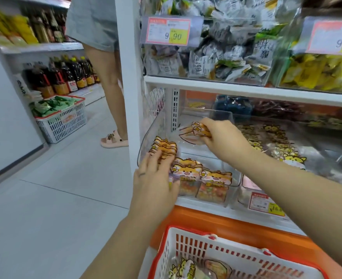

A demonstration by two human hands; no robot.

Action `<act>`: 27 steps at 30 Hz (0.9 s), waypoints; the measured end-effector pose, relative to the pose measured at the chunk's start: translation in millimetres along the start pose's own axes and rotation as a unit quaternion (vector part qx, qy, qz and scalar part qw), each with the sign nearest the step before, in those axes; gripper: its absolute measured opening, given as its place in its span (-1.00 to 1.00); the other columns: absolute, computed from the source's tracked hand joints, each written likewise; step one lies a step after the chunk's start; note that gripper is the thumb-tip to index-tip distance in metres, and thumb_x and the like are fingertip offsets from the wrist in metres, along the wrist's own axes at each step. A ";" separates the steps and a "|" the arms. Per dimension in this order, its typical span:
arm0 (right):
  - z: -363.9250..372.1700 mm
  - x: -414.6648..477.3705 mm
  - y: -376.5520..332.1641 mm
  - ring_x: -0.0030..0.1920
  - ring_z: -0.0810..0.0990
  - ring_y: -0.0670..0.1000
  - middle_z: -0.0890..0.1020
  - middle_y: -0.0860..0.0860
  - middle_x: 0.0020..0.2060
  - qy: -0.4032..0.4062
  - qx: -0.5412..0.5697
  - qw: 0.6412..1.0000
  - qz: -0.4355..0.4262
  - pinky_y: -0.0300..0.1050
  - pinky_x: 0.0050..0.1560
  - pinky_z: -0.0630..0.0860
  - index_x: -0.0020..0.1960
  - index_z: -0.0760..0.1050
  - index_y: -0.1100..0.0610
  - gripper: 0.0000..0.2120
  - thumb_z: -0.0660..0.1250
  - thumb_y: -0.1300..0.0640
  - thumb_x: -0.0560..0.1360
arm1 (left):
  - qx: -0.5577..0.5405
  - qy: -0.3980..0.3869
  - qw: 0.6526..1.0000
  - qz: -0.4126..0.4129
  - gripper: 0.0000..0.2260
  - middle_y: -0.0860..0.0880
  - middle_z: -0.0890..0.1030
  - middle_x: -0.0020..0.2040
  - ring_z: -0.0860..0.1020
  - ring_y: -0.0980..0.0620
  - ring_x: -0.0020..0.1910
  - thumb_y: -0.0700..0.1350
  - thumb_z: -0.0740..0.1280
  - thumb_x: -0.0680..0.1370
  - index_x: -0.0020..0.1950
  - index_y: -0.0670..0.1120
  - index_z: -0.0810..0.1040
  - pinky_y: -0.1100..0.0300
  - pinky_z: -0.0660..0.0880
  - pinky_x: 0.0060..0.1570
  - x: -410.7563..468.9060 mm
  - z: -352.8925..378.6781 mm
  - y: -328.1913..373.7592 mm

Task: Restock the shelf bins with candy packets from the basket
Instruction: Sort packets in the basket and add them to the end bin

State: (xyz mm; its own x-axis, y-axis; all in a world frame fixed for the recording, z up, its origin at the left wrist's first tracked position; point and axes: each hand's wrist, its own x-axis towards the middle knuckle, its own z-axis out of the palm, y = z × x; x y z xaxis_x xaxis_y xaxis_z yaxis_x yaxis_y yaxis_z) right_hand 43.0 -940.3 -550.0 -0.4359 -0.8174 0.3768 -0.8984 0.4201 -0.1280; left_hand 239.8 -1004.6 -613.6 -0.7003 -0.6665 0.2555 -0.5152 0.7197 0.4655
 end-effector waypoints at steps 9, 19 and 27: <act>60.2 86.0 -14.9 0.07 0.61 0.13 0.66 0.10 0.07 -0.156 0.026 0.987 -0.027 0.01 0.08 0.55 0.20 0.56 0.14 -0.66 0.48 0.06 0.47 | 0.034 -0.026 0.998 -0.042 -0.44 0.14 -0.16 0.61 -0.29 0.00 0.56 0.17 0.17 0.63 0.58 0.26 0.00 0.04 -0.06 0.56 1.9 -7.5 -15.7; 85.9 108.7 -4.7 0.14 0.55 0.03 0.59 0.04 0.21 -0.210 0.123 0.968 -0.060 -0.23 0.00 0.41 0.35 0.50 0.12 -0.49 0.48 -0.05 0.47 | -0.024 0.001 0.999 -0.021 -0.43 0.15 0.07 0.60 -0.09 -0.02 0.58 0.19 0.18 0.48 0.51 0.29 0.19 -0.06 0.17 0.49 11.9 -0.6 -23.4; 78.6 97.1 8.3 -0.07 0.69 0.08 0.64 0.13 -0.01 -0.348 0.205 0.915 0.010 0.02 -0.08 0.69 0.20 0.50 0.10 -0.69 0.38 0.34 0.50 | -0.035 0.072 0.997 0.016 -0.40 0.07 0.30 0.51 0.15 -0.04 0.47 0.07 0.34 0.38 0.42 0.23 0.32 -0.07 0.31 0.21 11.0 15.4 -39.8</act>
State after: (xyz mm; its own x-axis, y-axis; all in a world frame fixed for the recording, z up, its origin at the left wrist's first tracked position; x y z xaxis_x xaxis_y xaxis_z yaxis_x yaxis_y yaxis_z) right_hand -11.0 -1047.2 -586.6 -0.2532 -0.9238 -0.2871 -0.7724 0.3717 -0.5150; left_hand 244.9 -1037.5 -642.4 -0.6348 -0.6678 0.3887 -0.4543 0.7295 0.5114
